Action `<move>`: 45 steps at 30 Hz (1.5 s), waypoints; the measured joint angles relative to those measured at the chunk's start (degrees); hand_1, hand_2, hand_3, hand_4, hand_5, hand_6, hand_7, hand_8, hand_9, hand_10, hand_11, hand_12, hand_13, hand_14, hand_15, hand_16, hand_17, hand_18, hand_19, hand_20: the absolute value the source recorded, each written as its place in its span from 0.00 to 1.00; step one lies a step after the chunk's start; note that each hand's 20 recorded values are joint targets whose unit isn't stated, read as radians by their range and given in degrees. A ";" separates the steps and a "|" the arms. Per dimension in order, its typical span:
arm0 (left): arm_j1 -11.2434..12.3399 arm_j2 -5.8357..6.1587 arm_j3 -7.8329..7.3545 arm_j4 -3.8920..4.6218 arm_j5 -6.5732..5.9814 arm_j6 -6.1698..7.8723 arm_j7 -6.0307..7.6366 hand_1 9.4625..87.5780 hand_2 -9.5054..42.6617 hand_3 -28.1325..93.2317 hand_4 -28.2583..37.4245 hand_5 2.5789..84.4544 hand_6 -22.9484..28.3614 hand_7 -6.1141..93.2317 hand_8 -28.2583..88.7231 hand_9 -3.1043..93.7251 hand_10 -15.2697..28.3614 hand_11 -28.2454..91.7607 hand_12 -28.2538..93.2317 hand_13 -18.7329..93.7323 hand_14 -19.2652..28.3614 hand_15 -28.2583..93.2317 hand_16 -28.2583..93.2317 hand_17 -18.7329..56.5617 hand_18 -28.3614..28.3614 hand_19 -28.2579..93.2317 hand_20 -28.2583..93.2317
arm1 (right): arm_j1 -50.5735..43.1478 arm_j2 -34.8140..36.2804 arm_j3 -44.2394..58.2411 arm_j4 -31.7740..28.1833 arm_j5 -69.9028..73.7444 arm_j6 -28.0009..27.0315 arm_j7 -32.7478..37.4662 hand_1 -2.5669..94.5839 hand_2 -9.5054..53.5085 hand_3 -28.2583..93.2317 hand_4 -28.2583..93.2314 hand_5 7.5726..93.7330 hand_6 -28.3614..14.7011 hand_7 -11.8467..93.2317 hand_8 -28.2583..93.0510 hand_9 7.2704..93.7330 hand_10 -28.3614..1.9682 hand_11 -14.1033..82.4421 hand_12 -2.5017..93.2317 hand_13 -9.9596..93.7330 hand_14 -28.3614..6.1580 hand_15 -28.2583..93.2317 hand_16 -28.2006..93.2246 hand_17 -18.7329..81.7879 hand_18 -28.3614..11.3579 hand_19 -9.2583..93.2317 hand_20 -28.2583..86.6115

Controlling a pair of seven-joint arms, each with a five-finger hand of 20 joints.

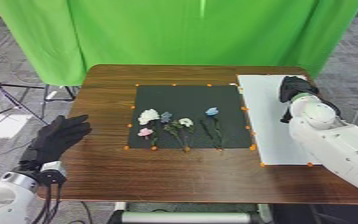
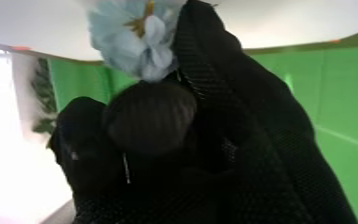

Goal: Arrange flowers

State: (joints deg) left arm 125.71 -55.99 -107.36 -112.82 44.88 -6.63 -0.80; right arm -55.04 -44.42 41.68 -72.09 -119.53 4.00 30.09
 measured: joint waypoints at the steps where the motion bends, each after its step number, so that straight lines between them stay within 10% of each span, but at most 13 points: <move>1: -0.07 0.02 0.07 0.03 0.00 -0.02 0.00 0.17 0.15 0.74 0.09 0.51 0.54 0.17 0.20 0.47 0.66 0.39 0.36 0.45 0.79 0.34 0.28 0.25 0.75 0.30 0.36 | -0.14 0.21 -0.38 -0.16 0.00 0.78 -0.08 0.77 0.02 0.63 0.13 0.81 0.64 0.27 0.30 0.82 0.53 0.17 0.33 0.96 0.80 0.75 0.47 0.80 0.41 1.00 0.72; 23: -0.45 0.28 -0.20 0.05 -0.02 -0.08 -0.23 0.17 0.15 0.74 0.09 0.51 0.54 0.17 0.20 0.47 0.66 0.39 0.36 0.45 0.79 0.34 0.28 0.25 0.75 0.30 0.36 | -11.93 6.20 14.91 -28.22 21.74 18.86 -2.07 0.76 0.00 0.66 0.12 0.85 0.65 0.26 0.30 0.86 0.53 0.17 0.33 0.98 0.81 0.75 0.48 0.83 0.41 1.00 0.74; 45: -1.48 1.42 0.12 0.42 -0.02 -0.81 -0.93 0.17 0.15 0.74 0.09 0.51 0.54 0.16 0.20 0.47 0.67 0.39 0.36 0.45 0.79 0.34 0.28 0.25 0.75 0.30 0.36 | -25.10 -4.19 14.94 -33.92 6.65 15.56 -1.62 0.75 0.00 0.66 0.13 0.85 0.65 0.26 0.30 0.85 0.53 0.17 0.33 0.98 0.81 0.75 0.48 0.83 0.40 1.00 0.75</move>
State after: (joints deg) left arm 124.23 -54.57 -107.24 -112.40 44.86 -7.44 -1.72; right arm -80.13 -48.61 56.62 -106.01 -112.89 19.57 28.47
